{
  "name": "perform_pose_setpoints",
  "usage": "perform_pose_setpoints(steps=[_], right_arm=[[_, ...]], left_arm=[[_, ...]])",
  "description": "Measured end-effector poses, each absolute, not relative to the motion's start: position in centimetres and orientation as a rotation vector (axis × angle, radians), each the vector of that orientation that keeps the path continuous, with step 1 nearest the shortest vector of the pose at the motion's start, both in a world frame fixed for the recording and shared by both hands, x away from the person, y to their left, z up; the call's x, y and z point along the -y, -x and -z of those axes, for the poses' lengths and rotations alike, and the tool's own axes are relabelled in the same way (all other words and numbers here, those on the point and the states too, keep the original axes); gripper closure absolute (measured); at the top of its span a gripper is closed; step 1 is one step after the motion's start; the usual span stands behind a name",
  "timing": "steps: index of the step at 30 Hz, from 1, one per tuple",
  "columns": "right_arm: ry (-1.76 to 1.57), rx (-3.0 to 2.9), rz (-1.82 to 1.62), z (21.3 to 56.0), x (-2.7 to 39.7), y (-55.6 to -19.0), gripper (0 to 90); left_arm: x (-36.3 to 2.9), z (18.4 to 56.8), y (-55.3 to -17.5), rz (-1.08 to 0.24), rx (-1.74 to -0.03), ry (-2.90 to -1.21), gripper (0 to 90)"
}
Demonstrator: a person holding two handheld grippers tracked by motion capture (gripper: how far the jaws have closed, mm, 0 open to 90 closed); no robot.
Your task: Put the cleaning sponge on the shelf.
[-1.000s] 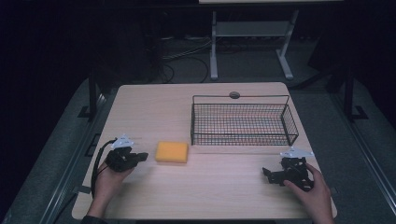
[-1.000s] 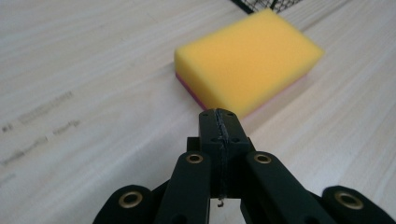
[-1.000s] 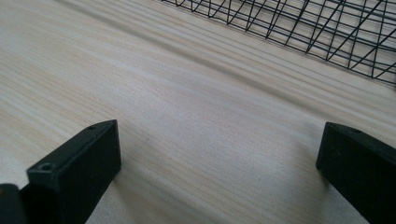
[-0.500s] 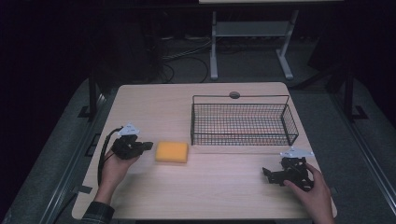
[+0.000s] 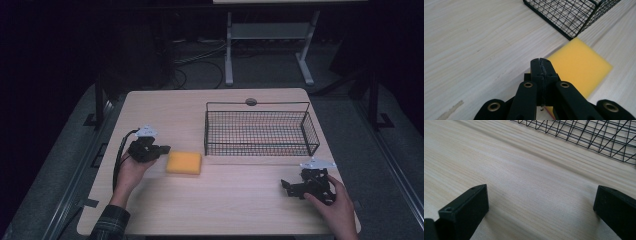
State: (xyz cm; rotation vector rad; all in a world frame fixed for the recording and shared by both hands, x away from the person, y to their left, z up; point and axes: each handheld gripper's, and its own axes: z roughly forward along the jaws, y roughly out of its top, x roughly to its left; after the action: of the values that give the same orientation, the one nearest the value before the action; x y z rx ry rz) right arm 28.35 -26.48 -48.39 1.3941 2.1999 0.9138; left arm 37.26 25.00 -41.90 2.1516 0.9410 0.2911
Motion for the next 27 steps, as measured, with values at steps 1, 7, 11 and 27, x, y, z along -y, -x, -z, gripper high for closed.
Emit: perform_pose_setpoints(steps=[1, 7, 11, 27], right_arm=[[-1.394, -2.200, -0.914, 48.4, 26.5, -28.3, 0.0], [-1.394, -2.200, -0.914, 48.4, 26.5, -28.3, 0.0], [-1.394, -2.200, -0.914, 48.4, 26.5, -28.3, 0.0], [-1.397, -2.199, -0.914, 48.4, 26.5, -28.3, 0.0]], left_arm=[[-24.9, 41.9, -37.4, -0.294, -0.936, -2.156, 89.7], [-24.2, 42.3, -38.4, -0.303, -0.929, -2.165, 89.7], [-23.9, 42.5, -39.0, -0.300, -0.935, -2.169, 89.7], [-23.7, 43.9, -40.3, -0.273, -0.961, -2.197, 89.7]])
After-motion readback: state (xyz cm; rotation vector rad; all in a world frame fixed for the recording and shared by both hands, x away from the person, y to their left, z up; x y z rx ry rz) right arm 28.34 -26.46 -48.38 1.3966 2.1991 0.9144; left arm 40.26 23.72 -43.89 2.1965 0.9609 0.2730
